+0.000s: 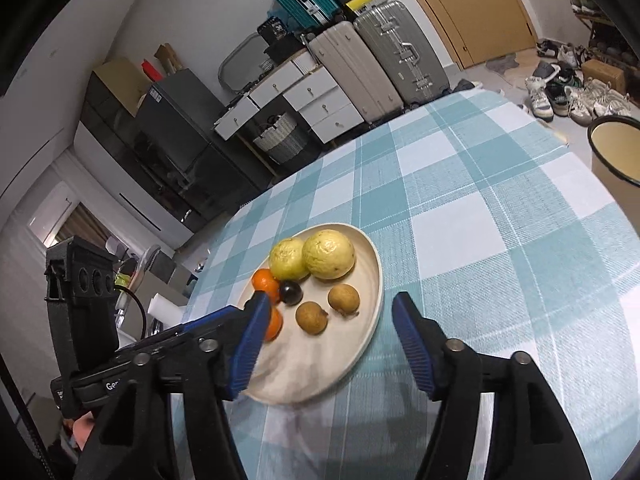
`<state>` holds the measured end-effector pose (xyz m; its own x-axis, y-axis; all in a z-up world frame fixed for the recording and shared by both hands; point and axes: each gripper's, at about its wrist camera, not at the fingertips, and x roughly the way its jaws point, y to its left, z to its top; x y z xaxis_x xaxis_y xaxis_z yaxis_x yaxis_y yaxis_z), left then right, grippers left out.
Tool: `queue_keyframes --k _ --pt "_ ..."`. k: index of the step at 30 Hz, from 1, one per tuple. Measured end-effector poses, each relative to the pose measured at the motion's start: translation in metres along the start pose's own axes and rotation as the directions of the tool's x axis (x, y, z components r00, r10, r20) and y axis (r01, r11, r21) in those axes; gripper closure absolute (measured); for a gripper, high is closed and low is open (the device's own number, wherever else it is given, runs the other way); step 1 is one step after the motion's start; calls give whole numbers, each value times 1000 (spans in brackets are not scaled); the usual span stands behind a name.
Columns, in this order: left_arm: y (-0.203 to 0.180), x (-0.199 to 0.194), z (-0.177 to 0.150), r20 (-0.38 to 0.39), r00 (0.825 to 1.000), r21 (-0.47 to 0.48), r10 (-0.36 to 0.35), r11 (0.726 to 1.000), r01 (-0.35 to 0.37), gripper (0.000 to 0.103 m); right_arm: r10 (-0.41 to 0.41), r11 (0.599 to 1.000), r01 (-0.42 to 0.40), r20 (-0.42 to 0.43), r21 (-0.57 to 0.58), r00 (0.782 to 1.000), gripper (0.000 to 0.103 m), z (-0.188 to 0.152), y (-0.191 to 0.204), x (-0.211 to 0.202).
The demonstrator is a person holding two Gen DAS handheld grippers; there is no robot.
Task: Organize fruits
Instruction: 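Lower both brown fruits onto the plate and open both tools, then withdraw both tools toward the two red cherry tomatoes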
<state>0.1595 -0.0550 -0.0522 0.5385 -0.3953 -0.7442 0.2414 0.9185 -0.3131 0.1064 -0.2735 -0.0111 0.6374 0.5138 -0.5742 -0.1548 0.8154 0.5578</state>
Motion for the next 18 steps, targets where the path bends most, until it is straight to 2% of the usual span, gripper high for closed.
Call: queue_keyframes --k 6,8,12,15,18 --pt "-7 -27 -17 30 999 1 34 999 -34 44 -15 1000 15 11 -26 1000 24 -10 10 -18" --pt "-9 -37 -23 45 998 1 50 999 -50 35 -13 999 14 14 -32 1000 23 -15 14 -24" --pt "-12 -55 -34 72 995 8 63 998 -64 31 -15 999 16 16 -48 1000 19 -25 20 -35" --pt "-15 -65 -41 86 994 13 74 997 -75 24 -16 998 17 19 -60 1000 17 -31 26 -42" --pt "-18 -75 -48 97 992 17 79 997 -81 23 -17 997 19 18 -70 1000 16 -37 31 -47"
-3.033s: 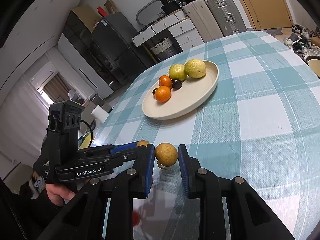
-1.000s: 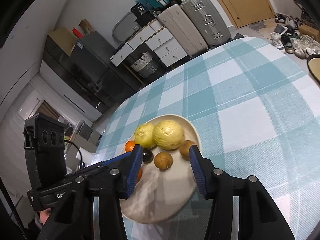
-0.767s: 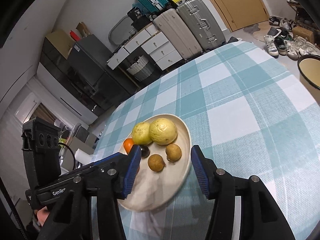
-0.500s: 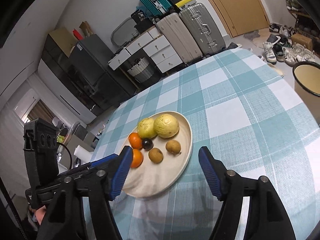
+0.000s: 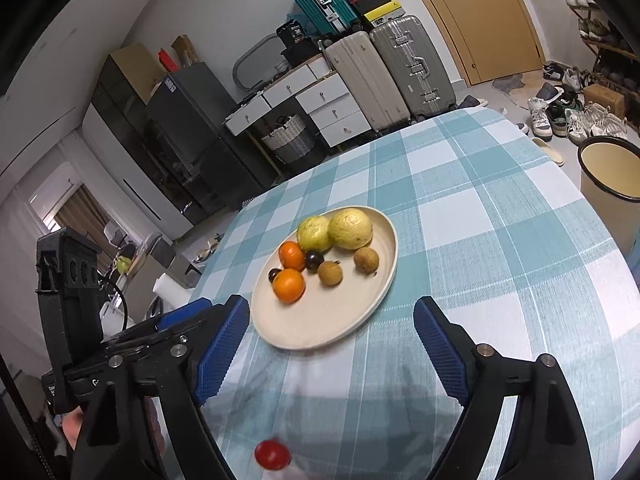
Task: Organize fruits
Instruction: 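Withdraw both tools toward the two red cherry tomatoes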
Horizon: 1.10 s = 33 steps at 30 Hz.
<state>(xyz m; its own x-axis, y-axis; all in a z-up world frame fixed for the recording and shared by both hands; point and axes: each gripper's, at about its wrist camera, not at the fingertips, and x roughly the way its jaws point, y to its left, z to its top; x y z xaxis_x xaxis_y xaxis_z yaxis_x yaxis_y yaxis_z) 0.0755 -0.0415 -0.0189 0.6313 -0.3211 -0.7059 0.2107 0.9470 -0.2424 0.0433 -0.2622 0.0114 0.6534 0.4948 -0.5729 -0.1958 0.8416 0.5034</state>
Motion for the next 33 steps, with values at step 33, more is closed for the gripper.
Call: queue_keyframes --k 33 --pt "-7 -35 -117 -165 983 2 -85 996 86 2 -85 993 81 -51 -91 995 3 -79 29 -44"
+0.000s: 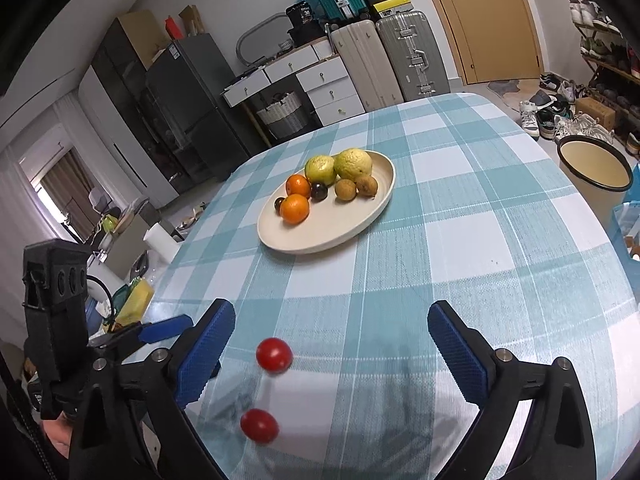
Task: Organize fruits
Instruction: 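Withdraw both tools toward the two red cherry tomatoes, then close the left tool on the nearer red cherry tomato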
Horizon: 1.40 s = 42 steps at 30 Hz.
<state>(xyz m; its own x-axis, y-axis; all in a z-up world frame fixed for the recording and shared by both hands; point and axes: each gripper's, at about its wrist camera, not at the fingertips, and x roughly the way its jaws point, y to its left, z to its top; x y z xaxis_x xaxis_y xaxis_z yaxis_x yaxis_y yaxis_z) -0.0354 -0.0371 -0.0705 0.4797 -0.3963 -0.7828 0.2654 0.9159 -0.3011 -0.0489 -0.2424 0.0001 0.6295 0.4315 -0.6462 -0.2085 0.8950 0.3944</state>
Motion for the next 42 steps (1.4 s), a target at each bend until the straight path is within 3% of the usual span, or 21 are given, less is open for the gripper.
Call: queue_keyframes --k 16,18,20,24,31,42 --pt "-19 28 -33 -133 991 95 10 995 2 2 -14 1000 13 -27 -18 1000 0 -16 0 2" --pt "-21 30 -35 -138 990 103 10 995 5 7 -13 1000 13 -29 -12 999 0 -16 -2 2" --pt "-22 31 -37 -133 991 110 9 994 6 20 -15 1000 15 -31 -8 999 0 -17 -3 2" --pt "-22 30 -37 -123 992 116 -8 993 23 35 -14 1000 14 -39 -2 999 0 -19 -6 3" --pt "-26 26 -39 -122 990 129 -75 988 91 74 -12 1000 12 -41 2 999 0 -21 -9 3" --pt "-18 21 -39 -102 990 99 -97 989 107 75 -13 1000 13 -57 -6 998 0 -25 -9 8"
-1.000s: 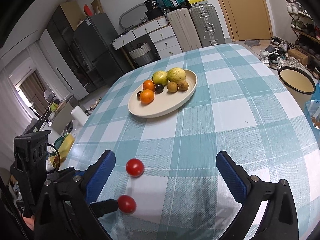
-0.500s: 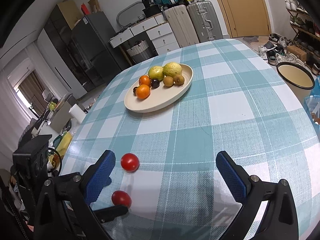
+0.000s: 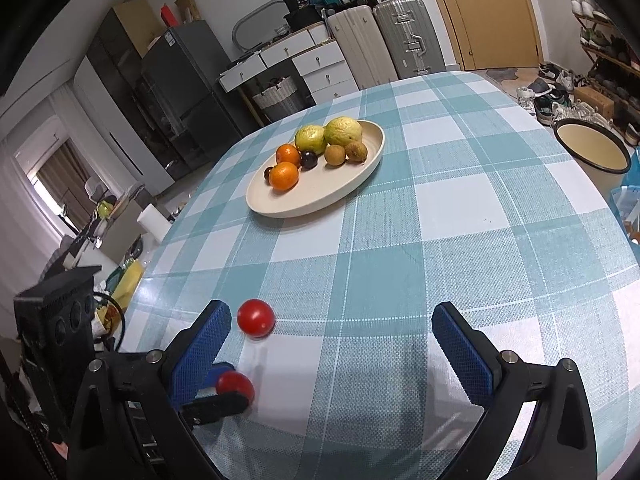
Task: Organize fruits
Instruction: 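Close the left tool on the nearer red cherry tomato, then grasp the other red cherry tomato with the right tool while the left tool holds its tomato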
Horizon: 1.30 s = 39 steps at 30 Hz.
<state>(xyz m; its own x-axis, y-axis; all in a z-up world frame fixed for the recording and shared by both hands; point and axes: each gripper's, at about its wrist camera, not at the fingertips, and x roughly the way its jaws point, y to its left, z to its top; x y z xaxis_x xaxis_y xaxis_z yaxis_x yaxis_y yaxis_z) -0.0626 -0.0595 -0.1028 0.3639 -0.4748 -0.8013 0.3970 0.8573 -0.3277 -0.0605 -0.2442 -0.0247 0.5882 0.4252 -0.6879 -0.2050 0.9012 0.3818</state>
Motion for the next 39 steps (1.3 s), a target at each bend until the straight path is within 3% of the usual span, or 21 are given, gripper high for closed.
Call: queue_keyframes --k 19,31,33,36,39 --pt "62 -31 13 97 994 -144 51 989 -37 75 83 993 -88 -69 -78 994 2 -6 33 35" --pt "89 -37 28 122 990 -191 70 980 -46 75 90 980 -115 -156 -160 984 38 -6 57 72" --pt "93 -37 32 124 990 -198 72 979 -46 75 61 977 -93 -165 -192 984 56 -7 60 75" --pt "97 -34 39 125 990 -207 71 977 -44 75 53 970 -92 -172 -225 984 71 -8 64 78" --pt "98 -32 46 129 989 -213 73 976 -44 75 58 967 -98 -175 -234 983 71 -6 63 80"
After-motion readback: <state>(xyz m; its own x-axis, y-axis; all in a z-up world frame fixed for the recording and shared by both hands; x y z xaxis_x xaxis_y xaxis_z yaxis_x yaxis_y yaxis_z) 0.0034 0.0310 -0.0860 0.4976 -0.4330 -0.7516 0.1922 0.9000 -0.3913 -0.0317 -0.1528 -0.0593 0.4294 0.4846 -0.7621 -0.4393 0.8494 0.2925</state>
